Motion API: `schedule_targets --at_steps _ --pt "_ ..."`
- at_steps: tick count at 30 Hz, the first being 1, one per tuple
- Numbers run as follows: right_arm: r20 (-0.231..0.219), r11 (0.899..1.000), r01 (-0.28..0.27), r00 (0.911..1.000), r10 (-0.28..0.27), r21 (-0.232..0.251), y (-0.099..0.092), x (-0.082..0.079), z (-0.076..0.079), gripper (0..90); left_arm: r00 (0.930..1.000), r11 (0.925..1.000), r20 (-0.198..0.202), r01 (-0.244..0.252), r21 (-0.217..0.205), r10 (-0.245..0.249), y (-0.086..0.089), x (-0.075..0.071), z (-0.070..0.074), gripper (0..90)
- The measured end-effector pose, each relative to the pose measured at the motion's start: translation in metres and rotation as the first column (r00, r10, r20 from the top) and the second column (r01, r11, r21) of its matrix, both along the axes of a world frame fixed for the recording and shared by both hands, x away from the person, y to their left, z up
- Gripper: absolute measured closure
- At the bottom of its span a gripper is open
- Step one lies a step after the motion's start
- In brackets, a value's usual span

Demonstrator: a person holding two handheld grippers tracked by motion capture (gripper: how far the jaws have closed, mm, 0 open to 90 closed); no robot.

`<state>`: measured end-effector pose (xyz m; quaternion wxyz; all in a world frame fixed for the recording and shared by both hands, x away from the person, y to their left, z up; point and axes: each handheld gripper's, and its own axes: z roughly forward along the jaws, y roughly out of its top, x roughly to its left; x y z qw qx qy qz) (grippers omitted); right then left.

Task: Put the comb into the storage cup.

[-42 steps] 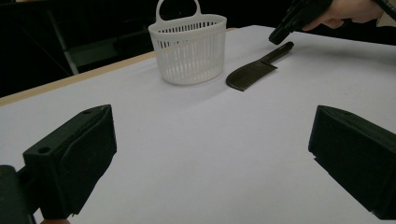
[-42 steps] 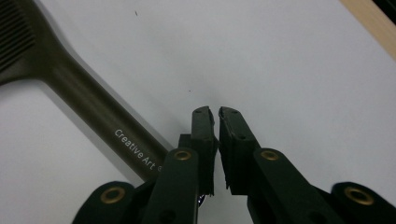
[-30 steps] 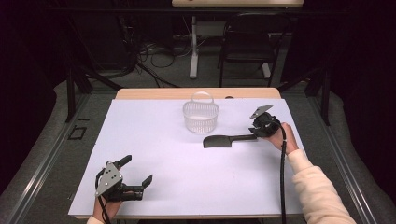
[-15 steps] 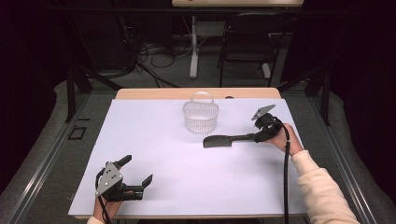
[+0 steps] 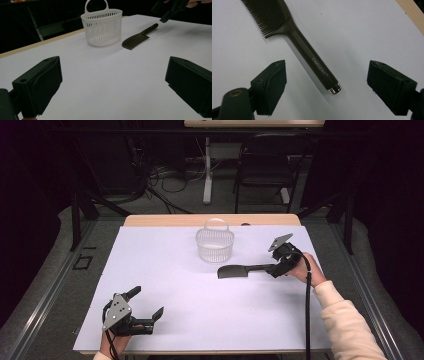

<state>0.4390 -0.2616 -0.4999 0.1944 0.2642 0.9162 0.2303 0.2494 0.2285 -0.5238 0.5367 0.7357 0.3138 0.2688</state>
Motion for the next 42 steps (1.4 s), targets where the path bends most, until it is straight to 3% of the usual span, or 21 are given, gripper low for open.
schedule_targets --at_steps 5,14,20,23,35,42 --pt "0.005 1.000 -0.020 0.9998 0.020 -0.023 0.004 -0.002 0.003 11.3 1.0000 1.0000 0.000 -0.001 -0.002 0.001 0.000 0.000 0.000 0.9" --pt "0.012 0.998 -0.064 0.9979 0.064 -0.003 0.004 -0.003 0.004 3.6 1.0000 1.0000 0.000 0.002 -0.004 -0.002 0.000 0.001 0.000 0.9" --pt "0.007 0.996 -0.092 0.9957 0.092 -0.020 0.007 -0.003 0.004 0.1 1.0000 1.0000 -0.001 0.001 -0.005 -0.001 0.000 0.001 0.000 0.9" --pt "-0.013 0.994 -0.101 0.9948 0.101 -0.032 0.008 -0.002 0.005 0.1 1.0000 1.0000 -0.002 0.000 -0.007 0.000 0.000 0.001 0.000 0.9" --pt "-0.007 0.988 -0.149 0.9888 0.149 -0.032 0.020 0.004 0.010 0.0 1.0000 0.9999 -0.001 0.003 -0.012 -0.003 0.000 0.000 0.000 0.9" --pt "-0.015 0.981 -0.180 0.9837 0.179 -0.075 0.032 0.006 0.006 0.1 1.0000 0.9999 -0.003 0.004 -0.013 -0.004 0.000 0.001 0.000 0.9"
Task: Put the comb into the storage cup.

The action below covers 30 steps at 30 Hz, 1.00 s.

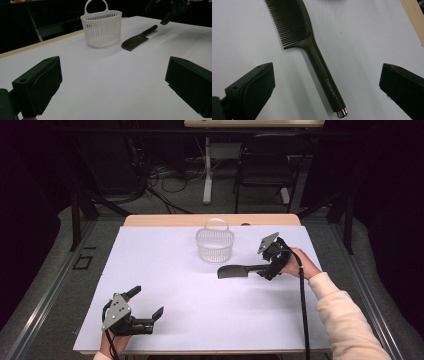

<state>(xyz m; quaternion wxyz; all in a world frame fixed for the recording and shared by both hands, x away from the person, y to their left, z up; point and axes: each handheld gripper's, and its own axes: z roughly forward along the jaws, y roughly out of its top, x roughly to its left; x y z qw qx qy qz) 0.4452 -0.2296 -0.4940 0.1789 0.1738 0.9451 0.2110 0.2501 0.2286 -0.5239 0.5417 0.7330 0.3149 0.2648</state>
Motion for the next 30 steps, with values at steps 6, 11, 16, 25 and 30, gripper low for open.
schedule_targets --at_steps 6,11,16,25,30 --pt "-0.020 1.000 -0.021 0.9996 0.021 -0.011 0.008 0.004 -0.002 0.1 1.0000 1.0000 0.000 0.000 -0.002 0.000 0.000 0.000 0.000 0.8" --pt "-0.029 0.999 -0.035 0.9990 0.034 -0.033 0.016 0.008 -0.003 0.1 1.0000 1.0000 -0.001 0.000 -0.006 0.000 0.001 0.000 0.000 0.9" --pt "-0.034 0.998 -0.060 0.9977 0.058 -0.030 0.021 0.012 -0.004 0.1 1.0000 0.9999 -0.004 0.000 -0.014 0.000 0.001 0.000 0.000 0.9" --pt "-0.062 0.994 -0.081 0.9951 0.077 -0.068 0.029 0.015 -0.010 0.0 1.0000 0.9999 -0.004 0.001 -0.012 -0.001 0.001 0.000 0.000 0.8" --pt "-0.052 0.992 -0.096 0.9944 0.092 -0.079 0.032 0.017 -0.013 0.1 1.0000 0.9999 -0.004 -0.001 -0.011 0.001 0.001 0.000 0.000 0.9"
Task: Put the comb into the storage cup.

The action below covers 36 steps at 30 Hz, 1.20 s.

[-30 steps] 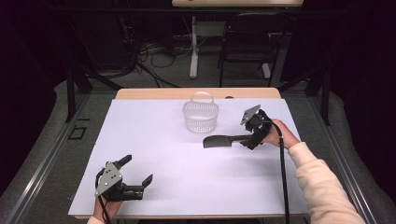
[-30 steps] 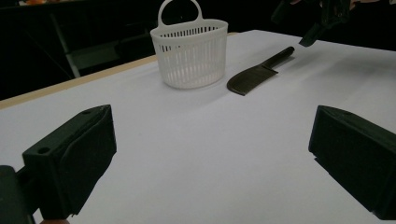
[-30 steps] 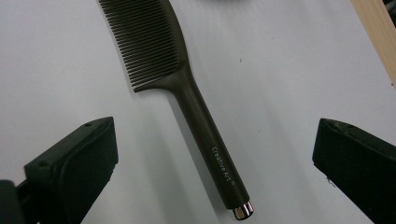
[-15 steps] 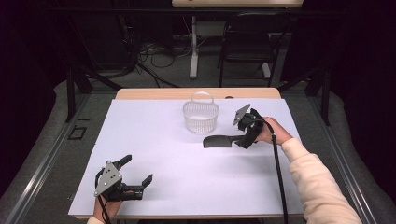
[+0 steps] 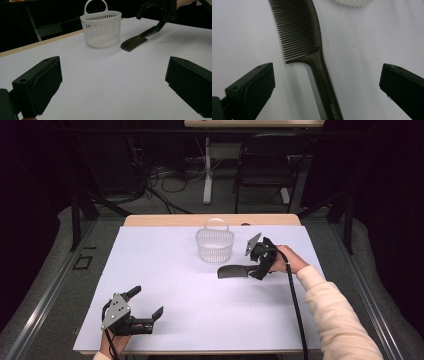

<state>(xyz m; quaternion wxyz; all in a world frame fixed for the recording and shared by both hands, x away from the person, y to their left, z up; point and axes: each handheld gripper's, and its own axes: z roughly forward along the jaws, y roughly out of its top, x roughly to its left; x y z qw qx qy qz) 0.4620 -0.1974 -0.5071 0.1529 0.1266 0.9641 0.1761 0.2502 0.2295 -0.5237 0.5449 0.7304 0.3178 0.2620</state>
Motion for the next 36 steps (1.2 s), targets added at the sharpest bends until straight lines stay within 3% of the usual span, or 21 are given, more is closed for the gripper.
schedule_targets --at_steps 7,18,24,28,34,36 --pt "-0.013 0.999 -0.019 0.9997 0.019 -0.043 0.003 0.001 -0.001 2.5 1.0000 1.0000 0.000 0.002 -0.001 -0.002 0.000 0.000 0.000 0.9" --pt "-0.011 0.992 -0.072 0.9974 0.071 -0.108 0.006 0.001 -0.006 26.9 1.0000 1.0000 -0.002 0.001 -0.001 -0.001 0.000 0.000 0.000 0.8" --pt "-0.021 0.978 -0.111 0.9938 0.109 -0.177 0.011 0.000 -0.006 43.3 1.0000 1.0000 -0.003 0.002 0.000 -0.002 0.000 0.000 0.000 0.8" --pt "-0.027 0.971 -0.138 0.9905 0.135 -0.195 0.015 0.000 -0.009 52.9 1.0000 1.0000 0.000 0.006 0.003 -0.006 0.000 0.000 0.000 0.8" --pt "-0.036 0.956 -0.149 0.9889 0.144 -0.251 0.019 0.001 -0.012 58.9 0.9999 0.9999 -0.004 0.011 0.001 -0.011 0.000 0.001 -0.001 0.8" --pt "-0.034 0.955 -0.160 0.9870 0.157 -0.251 0.020 0.002 -0.014 60.0 0.9999 0.9999 -0.004 0.010 0.000 -0.010 0.000 0.000 -0.001 0.8"
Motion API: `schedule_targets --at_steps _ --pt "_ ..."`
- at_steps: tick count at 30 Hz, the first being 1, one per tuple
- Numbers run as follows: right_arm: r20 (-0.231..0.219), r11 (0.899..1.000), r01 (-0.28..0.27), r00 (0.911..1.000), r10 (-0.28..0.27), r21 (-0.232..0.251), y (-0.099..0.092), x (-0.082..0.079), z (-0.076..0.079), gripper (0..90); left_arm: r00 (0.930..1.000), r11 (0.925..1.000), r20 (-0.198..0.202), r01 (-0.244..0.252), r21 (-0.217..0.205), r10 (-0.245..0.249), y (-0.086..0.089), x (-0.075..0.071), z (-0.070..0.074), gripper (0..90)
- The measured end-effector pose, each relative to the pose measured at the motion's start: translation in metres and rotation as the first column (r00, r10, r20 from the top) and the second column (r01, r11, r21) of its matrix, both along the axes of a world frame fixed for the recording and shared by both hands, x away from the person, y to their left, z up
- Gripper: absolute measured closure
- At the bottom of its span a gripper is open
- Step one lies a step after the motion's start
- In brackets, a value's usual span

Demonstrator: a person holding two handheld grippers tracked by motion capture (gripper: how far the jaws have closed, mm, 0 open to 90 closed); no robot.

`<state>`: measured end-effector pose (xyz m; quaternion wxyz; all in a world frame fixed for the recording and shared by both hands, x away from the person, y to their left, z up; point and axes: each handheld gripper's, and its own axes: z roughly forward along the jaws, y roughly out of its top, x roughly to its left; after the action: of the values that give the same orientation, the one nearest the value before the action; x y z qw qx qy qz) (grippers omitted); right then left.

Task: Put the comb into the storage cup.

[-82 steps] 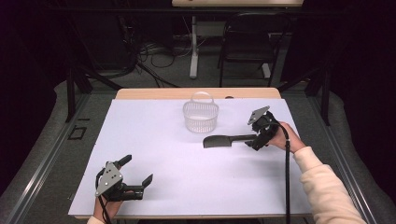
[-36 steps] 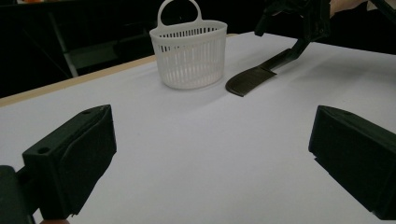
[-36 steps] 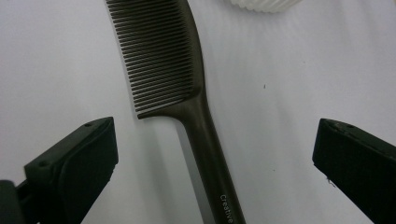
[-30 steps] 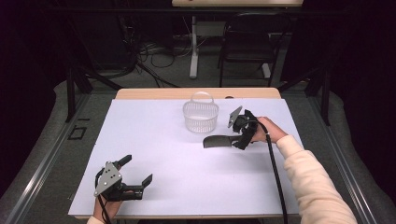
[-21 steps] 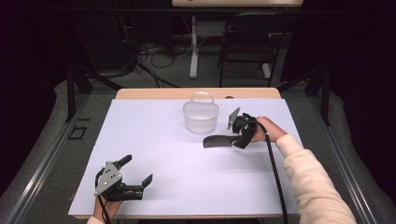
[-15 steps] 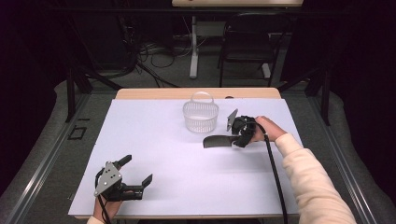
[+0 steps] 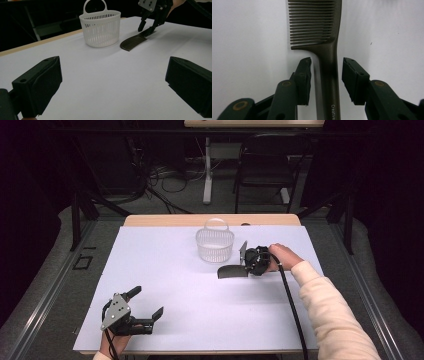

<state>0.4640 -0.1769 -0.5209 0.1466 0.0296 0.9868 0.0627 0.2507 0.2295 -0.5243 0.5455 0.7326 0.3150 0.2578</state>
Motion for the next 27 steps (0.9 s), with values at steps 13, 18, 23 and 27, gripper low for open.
schedule_targets --at_steps 13,18,23,27 --pt "-0.037 0.998 -0.023 0.9991 0.021 -0.061 0.014 0.009 0.001 65.3 1.0000 1.0000 0.001 0.003 -0.005 -0.003 0.001 0.000 0.000 0.8" --pt "-0.054 0.995 -0.027 0.9983 0.022 -0.094 0.015 0.011 -0.005 66.4 1.0000 1.0000 0.000 0.005 -0.004 -0.005 0.001 0.000 0.000 0.8" --pt "-0.051 0.995 -0.026 0.9984 0.022 -0.093 0.015 0.012 -0.006 69.7 1.0000 1.0000 -0.003 0.007 -0.004 -0.007 0.001 0.000 0.000 0.8" --pt "-0.048 0.995 -0.032 0.9985 0.027 -0.090 0.014 0.012 -0.006 71.0 1.0000 1.0000 -0.002 0.006 -0.003 -0.006 0.001 0.000 0.000 0.8"
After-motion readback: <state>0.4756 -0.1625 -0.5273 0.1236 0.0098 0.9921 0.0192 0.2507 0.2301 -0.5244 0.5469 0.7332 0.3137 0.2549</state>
